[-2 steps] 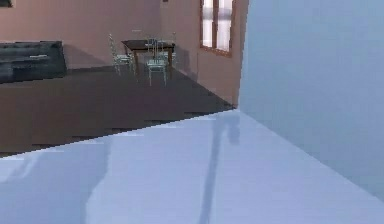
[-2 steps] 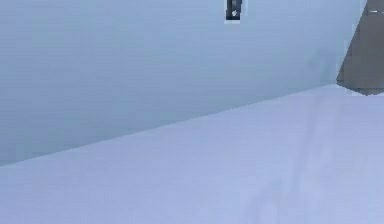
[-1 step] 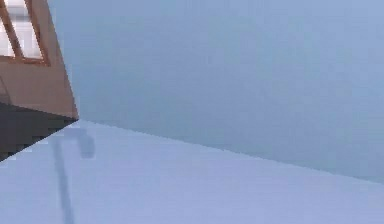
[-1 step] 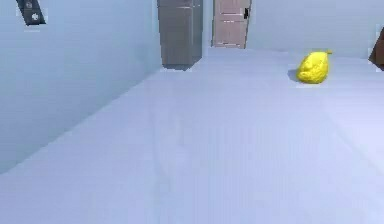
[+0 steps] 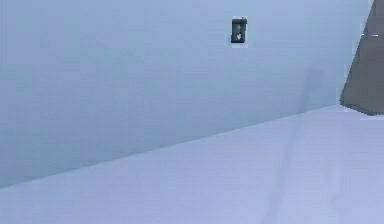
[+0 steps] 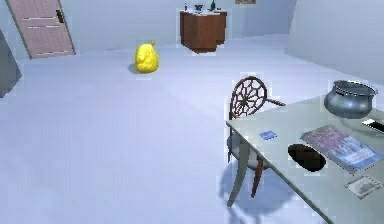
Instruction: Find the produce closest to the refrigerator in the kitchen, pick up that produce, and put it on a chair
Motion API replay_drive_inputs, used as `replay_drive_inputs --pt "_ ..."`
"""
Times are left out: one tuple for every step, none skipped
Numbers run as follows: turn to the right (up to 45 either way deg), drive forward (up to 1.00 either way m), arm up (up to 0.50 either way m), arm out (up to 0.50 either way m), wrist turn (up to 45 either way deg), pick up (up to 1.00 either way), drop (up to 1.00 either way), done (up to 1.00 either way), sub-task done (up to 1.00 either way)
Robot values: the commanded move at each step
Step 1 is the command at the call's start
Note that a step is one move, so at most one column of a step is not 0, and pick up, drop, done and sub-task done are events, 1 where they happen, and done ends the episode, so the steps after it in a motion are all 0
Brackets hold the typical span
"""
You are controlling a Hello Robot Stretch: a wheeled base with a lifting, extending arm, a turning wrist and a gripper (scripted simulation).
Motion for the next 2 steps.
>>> replay_drive_inputs --pt "30.0 0.0 0.0 0.0 0.0 0.0 0.0 0.0 0.0" --pt "0.0 0.0 0.5 0.0 0.0 0.0 0.0 0.0 0.0"
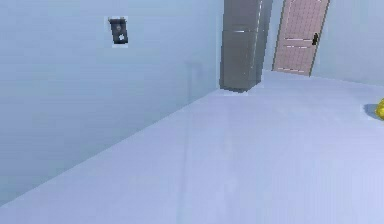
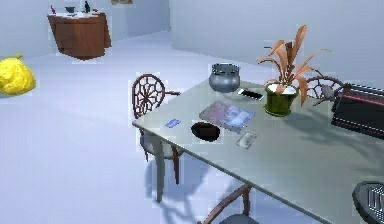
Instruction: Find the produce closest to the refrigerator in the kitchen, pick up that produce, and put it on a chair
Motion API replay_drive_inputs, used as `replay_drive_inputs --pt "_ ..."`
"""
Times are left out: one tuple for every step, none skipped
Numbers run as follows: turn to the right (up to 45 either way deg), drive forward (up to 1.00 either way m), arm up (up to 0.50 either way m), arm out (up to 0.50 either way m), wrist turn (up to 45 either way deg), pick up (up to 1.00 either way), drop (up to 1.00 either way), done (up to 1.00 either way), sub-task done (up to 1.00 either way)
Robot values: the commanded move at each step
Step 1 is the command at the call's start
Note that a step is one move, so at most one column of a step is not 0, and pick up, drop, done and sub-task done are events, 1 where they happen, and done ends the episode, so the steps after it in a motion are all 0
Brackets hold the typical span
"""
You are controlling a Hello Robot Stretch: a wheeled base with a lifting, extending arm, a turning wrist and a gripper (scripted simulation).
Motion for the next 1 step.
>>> replay_drive_inputs --pt "0.0 0.0 0.38 0.0 0.0 0.0 0.0 0.0 0.0"
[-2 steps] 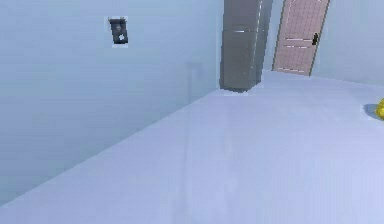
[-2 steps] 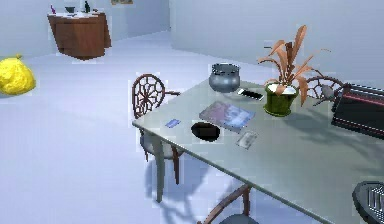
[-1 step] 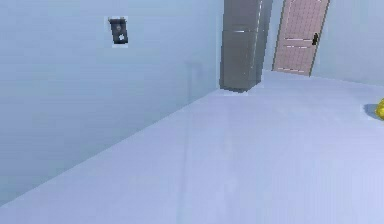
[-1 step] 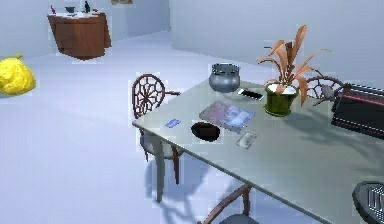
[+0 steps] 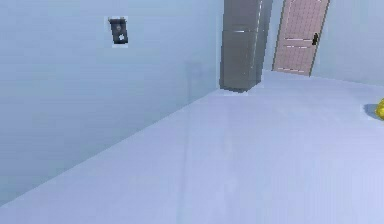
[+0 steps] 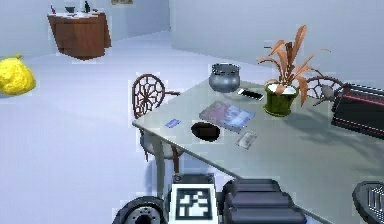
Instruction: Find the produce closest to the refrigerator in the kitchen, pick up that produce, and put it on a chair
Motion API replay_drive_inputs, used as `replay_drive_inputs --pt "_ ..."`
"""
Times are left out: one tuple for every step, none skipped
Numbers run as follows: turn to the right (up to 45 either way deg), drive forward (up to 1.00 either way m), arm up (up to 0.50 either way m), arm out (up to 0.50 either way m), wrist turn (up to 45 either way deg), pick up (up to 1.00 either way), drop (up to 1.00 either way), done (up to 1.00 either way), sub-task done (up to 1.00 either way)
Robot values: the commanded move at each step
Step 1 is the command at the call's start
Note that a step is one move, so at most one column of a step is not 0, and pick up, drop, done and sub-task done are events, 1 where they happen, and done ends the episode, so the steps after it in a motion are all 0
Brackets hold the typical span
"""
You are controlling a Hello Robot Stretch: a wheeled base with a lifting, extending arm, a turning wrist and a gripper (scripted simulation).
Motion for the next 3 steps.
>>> replay_drive_inputs --pt "0.0 0.0 0.0 0.5 0.0 0.0 0.0 0.0 0.0" --pt "0.0 0.0 0.0 0.0 45.0 0.0 0.0 0.0 0.0" --pt "0.0 0.0 0.0 0.0 45.0 0.0 0.0 0.0 0.0"
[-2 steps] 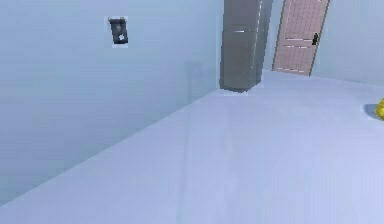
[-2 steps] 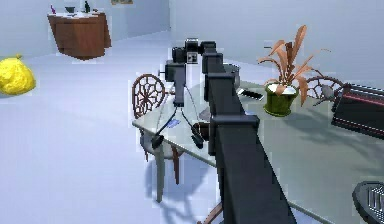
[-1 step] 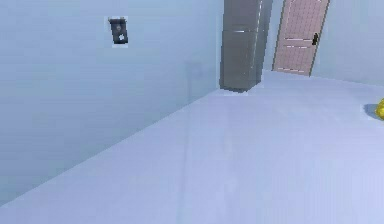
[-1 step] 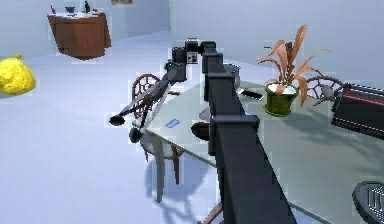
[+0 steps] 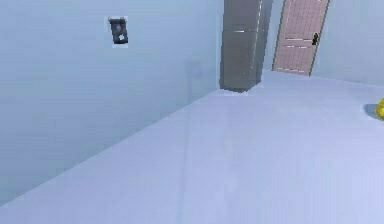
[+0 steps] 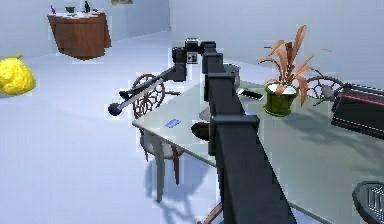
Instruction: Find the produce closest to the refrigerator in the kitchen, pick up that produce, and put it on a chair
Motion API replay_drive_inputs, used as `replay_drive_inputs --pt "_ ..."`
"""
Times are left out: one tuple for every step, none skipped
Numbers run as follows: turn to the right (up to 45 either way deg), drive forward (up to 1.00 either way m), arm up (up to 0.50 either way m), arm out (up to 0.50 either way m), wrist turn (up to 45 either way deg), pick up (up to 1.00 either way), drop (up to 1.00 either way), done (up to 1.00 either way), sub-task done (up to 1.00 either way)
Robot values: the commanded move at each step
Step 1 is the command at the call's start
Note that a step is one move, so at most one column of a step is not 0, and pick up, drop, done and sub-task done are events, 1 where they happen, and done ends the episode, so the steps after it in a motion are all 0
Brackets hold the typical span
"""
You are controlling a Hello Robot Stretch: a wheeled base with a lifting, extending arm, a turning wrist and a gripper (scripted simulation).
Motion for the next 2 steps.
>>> replay_drive_inputs --pt "0.0 0.0 0.0 0.0 45.0 0.0 0.0 0.0 0.0" --pt "0.0 0.0 0.0 0.0 45.0 0.0 0.0 0.0 0.0"
